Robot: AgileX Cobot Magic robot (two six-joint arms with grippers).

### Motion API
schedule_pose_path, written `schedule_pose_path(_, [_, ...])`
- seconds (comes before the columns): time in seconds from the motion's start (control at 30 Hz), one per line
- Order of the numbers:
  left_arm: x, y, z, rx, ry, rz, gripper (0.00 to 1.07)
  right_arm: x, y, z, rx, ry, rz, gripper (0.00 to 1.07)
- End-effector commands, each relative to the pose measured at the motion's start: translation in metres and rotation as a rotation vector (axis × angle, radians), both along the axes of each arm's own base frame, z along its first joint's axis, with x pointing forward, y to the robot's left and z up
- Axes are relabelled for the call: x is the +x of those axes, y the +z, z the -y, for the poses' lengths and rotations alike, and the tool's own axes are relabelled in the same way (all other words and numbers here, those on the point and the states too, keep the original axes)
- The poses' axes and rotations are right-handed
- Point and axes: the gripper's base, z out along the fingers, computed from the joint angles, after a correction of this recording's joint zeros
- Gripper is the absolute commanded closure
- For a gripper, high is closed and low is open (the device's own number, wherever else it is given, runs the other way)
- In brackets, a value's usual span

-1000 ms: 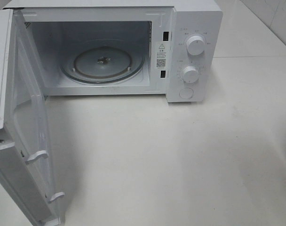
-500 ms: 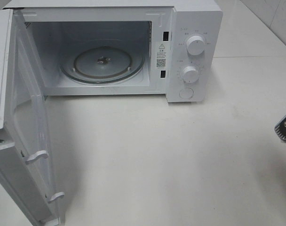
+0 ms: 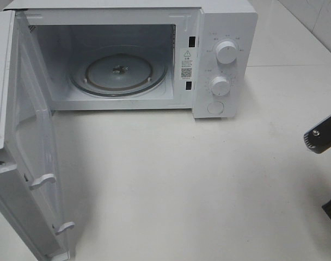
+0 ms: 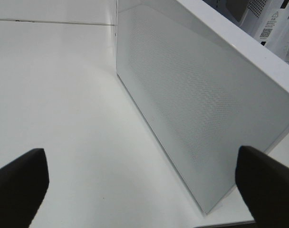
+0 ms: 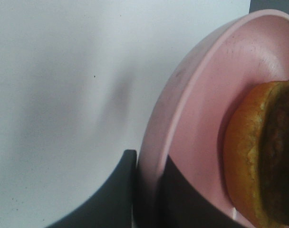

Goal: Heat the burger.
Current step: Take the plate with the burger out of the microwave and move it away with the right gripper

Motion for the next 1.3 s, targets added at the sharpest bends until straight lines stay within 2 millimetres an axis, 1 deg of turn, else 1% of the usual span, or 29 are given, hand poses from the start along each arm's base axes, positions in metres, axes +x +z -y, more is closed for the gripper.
schedule_pose_path(0.03, [-0.003,0.0,0.0,-0.008,0.007,0.021,0.07,0.011,0.001,-0.001,-0.07,0.004,0.082,1.07])
schedule_pose_path(0.17, [-0.003,0.0,0.0,-0.008,0.007,0.021,0.07,0.015,-0.004,-0.003,-0.078,0.0,0.101,1.07])
schedule_pose_path(0.23, [-0.003,0.0,0.0,-0.008,0.007,0.021,0.07,0.02,-0.013,-0.007,-0.083,0.006,0.105,1.07])
schedule_pose_path(0.33, [-0.003,0.0,0.0,-0.008,0.007,0.021,0.07,0.021,-0.016,-0.008,-0.084,-0.001,0.106,1.07])
schedule_pose_path(0.4, [-0.003,0.0,0.0,-0.008,0.007,0.021,0.07,0.028,-0.028,-0.005,-0.073,-0.044,0.072,1.07])
schedule_pose_path(0.43, [-0.003,0.0,0.0,-0.008,0.007,0.021,0.07,0.028,-0.028,-0.005,-0.073,-0.044,0.072,1.07])
schedule_pose_path(0.5, [-0.003,0.0,0.0,-0.008,0.007,0.021,0.07,0.034,-0.037,-0.001,-0.067,-0.073,0.037,1.07])
schedule_pose_path(0.6, [-0.003,0.0,0.0,-0.008,0.007,0.021,0.07,0.037,-0.039,0.0,-0.066,-0.077,0.031,1.07])
schedule_pose_path(0.67, [-0.003,0.0,0.0,-0.008,0.007,0.021,0.07,0.044,-0.049,0.006,-0.063,-0.099,0.022,1.07])
schedule_pose_path(0.9, [-0.003,0.0,0.0,-0.008,0.007,0.021,0.07,0.052,-0.06,0.011,-0.025,-0.125,0.056,1.07])
schedule_pose_path(1.0, [-0.003,0.0,0.0,-0.008,0.007,0.021,0.07,0.053,-0.062,0.012,-0.021,-0.127,0.057,1.07])
schedule_pose_path(1.07, [-0.003,0.0,0.0,-0.008,0.007,0.021,0.07,0.055,-0.071,0.016,-0.01,-0.164,0.045,1.07])
schedule_pose_path(1.13, [-0.003,0.0,0.0,-0.008,0.007,0.021,0.07,0.055,-0.074,0.018,-0.01,-0.177,0.034,1.07])
schedule_pose_path(1.3, [-0.003,0.0,0.0,-0.008,0.007,0.021,0.07,0.054,-0.082,0.016,0.007,-0.167,0.001,1.06])
